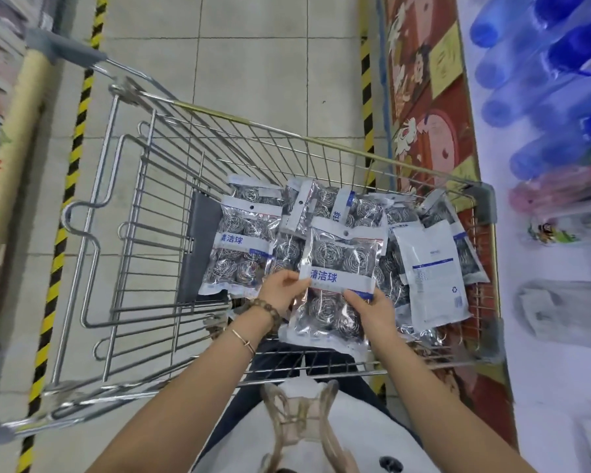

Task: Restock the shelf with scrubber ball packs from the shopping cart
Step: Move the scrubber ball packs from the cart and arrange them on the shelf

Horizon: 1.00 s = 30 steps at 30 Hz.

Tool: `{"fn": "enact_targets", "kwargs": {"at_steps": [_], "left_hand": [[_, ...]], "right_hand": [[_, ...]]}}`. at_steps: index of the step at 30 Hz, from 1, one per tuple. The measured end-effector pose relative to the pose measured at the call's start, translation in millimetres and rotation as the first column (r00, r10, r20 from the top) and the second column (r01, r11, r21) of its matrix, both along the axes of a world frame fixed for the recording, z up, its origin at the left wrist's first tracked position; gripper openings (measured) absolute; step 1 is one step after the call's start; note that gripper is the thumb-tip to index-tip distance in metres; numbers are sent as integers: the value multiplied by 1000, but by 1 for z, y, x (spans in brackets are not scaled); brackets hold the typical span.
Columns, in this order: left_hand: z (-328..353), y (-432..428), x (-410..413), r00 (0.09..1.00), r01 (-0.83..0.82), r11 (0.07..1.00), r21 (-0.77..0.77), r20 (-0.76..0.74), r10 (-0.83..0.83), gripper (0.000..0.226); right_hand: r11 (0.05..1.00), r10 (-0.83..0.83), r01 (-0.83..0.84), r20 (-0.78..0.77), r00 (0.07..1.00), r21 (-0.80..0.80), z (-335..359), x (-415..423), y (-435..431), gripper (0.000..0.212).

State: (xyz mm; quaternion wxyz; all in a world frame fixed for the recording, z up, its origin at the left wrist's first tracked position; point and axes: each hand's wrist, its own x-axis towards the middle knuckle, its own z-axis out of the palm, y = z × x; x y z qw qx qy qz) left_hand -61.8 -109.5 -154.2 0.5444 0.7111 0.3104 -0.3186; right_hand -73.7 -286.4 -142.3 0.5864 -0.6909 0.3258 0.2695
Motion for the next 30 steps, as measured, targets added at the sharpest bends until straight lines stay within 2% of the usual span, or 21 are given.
{"fn": "enact_targets", "kwargs": {"at_steps": [3, 5, 6, 8, 11, 13, 16, 18, 22, 24, 27, 30], "left_hand": [[-23, 12, -2, 996, 87, 972, 220, 11, -92, 37], [-41, 22, -6, 977, 213, 909, 358, -61, -205, 47], [-48, 25, -7, 952, 304, 860, 410, -107, -286, 48], [-59, 27, -11, 860, 496, 700, 514, -181, -477, 40], [-67, 23, -10, 725, 643, 489, 589, -263, -636, 28], [-71, 20, -7, 695, 671, 427, 607, -312, -648, 30], [-76, 18, -7, 680, 679, 396, 618, -328, -655, 38], [-74, 20, -8, 690, 675, 430, 599, -307, -655, 41], [-60, 21, -5, 841, 523, 692, 497, -167, -515, 51], [-51, 21, 0, 895, 428, 775, 466, -98, -436, 57], [-37, 21, 12, 945, 294, 871, 393, 14, -326, 54], [-25, 19, 22, 961, 207, 918, 337, 108, -256, 43]], "right_hand": [[993, -72, 73, 16, 997, -94, -2, -7, -12, 36], [984, -94, 99, 41, 995, -147, -1, -10, -19, 34], [980, -101, 108, 51, 994, -169, -1, -13, -22, 34], [974, -98, 110, 66, 993, -197, 0, -17, -28, 32], [970, -76, 92, 77, 994, -225, 1, -23, -32, 33], [964, -73, 93, 85, 994, -251, 3, -27, -31, 32], [957, -87, 106, 79, 993, -271, 3, -31, -27, 31], [951, -104, 124, 85, 991, -283, 4, -31, -25, 35], [942, -171, 195, 109, 979, -273, 6, -31, -20, 36], [935, -208, 235, 124, 970, -267, 8, -31, -18, 35], [911, -284, 316, 154, 946, -266, 13, -32, -19, 36], [904, -324, 355, 162, 932, -236, 19, -34, -24, 37]]}}
